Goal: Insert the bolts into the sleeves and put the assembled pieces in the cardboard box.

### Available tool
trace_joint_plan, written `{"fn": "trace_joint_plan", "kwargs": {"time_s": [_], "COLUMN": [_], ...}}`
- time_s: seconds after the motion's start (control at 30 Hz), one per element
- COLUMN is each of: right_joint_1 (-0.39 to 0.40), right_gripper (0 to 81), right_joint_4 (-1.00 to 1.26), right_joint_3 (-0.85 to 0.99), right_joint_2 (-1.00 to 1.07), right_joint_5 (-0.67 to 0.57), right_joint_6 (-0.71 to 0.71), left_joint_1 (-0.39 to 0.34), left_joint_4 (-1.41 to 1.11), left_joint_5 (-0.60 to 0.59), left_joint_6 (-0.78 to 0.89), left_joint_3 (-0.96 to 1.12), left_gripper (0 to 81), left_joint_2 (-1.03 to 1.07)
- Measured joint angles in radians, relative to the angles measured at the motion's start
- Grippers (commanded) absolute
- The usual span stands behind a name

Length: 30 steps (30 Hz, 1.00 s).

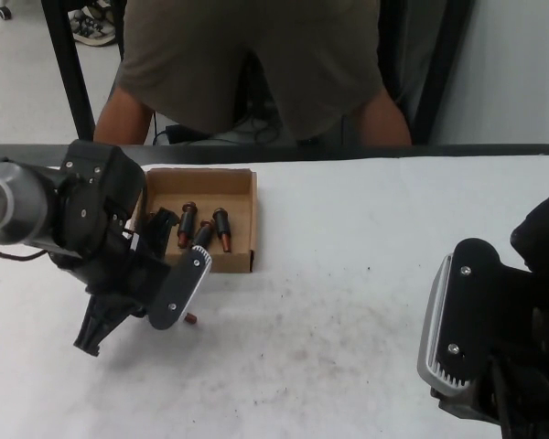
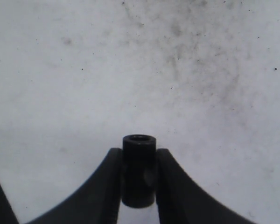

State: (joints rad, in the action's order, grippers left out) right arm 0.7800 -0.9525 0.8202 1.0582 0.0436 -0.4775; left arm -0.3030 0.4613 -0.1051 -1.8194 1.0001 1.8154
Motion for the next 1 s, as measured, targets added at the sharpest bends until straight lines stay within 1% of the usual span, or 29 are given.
{"fn": "trace_joint_plan", "kwargs": {"time_s": [0.17, 0.23, 0.27, 0.37, 0.4, 0.43, 0.47, 0.5, 0.63, 0.73, 0.83, 0.9, 1.0], "right_joint_1": [0.000, 0.000, 0.000, 0.000, 0.000, 0.000, 0.000, 0.000, 0.000, 0.000, 0.000, 0.000, 0.000], "right_gripper": [0.2, 0.2, 0.2, 0.2, 0.2, 0.2, 0.2, 0.2, 0.2, 0.2, 0.2, 0.2, 0.2], "right_joint_4": [0.000, 0.000, 0.000, 0.000, 0.000, 0.000, 0.000, 0.000, 0.000, 0.000, 0.000, 0.000, 0.000], "right_joint_3": [0.000, 0.000, 0.000, 0.000, 0.000, 0.000, 0.000, 0.000, 0.000, 0.000, 0.000, 0.000, 0.000], "right_joint_2": [0.000, 0.000, 0.000, 0.000, 0.000, 0.000, 0.000, 0.000, 0.000, 0.000, 0.000, 0.000, 0.000], "right_joint_5": [0.000, 0.000, 0.000, 0.000, 0.000, 0.000, 0.000, 0.000, 0.000, 0.000, 0.000, 0.000, 0.000], "right_joint_6": [-0.006, -0.019, -0.027, -0.052, -0.062, -0.070, -0.078, -0.084, -0.114, -0.125, -0.127, -0.127, -0.127], "left_joint_1": [-0.057, -0.091, -0.095, -0.152, -0.152, -0.172, -0.206, -0.223, -0.273, -0.287, -0.287, -0.280, -0.279], "left_joint_4": [0.111, 0.163, 0.168, 0.216, 0.239, 0.261, 0.296, 0.316, 0.392, 0.447, 0.477, 0.493, 0.491], "left_joint_5": [0.065, 0.066, 0.066, 0.066, 0.063, 0.054, 0.036, 0.027, -0.004, -0.037, -0.058, -0.061, -0.040], "left_joint_6": [-0.046, -0.067, -0.069, -0.081, -0.084, -0.090, -0.115, -0.139, -0.274, -0.403, -0.549, -0.674, -0.697], "left_joint_3": [-0.019, -0.024, -0.024, -0.027, -0.027, -0.027, -0.027, -0.027, -0.027, -0.027, -0.028, -0.028, -0.036], "left_gripper": [0.8, 0.8, 0.8, 0.8, 0.8, 0.8, 0.8, 0.8, 0.8, 0.8, 0.8, 0.8, 0.8], "left_joint_2": [-0.061, -0.083, -0.085, -0.124, -0.126, -0.138, -0.160, -0.166, -0.174, -0.174, -0.174, -0.174, -0.174]}}
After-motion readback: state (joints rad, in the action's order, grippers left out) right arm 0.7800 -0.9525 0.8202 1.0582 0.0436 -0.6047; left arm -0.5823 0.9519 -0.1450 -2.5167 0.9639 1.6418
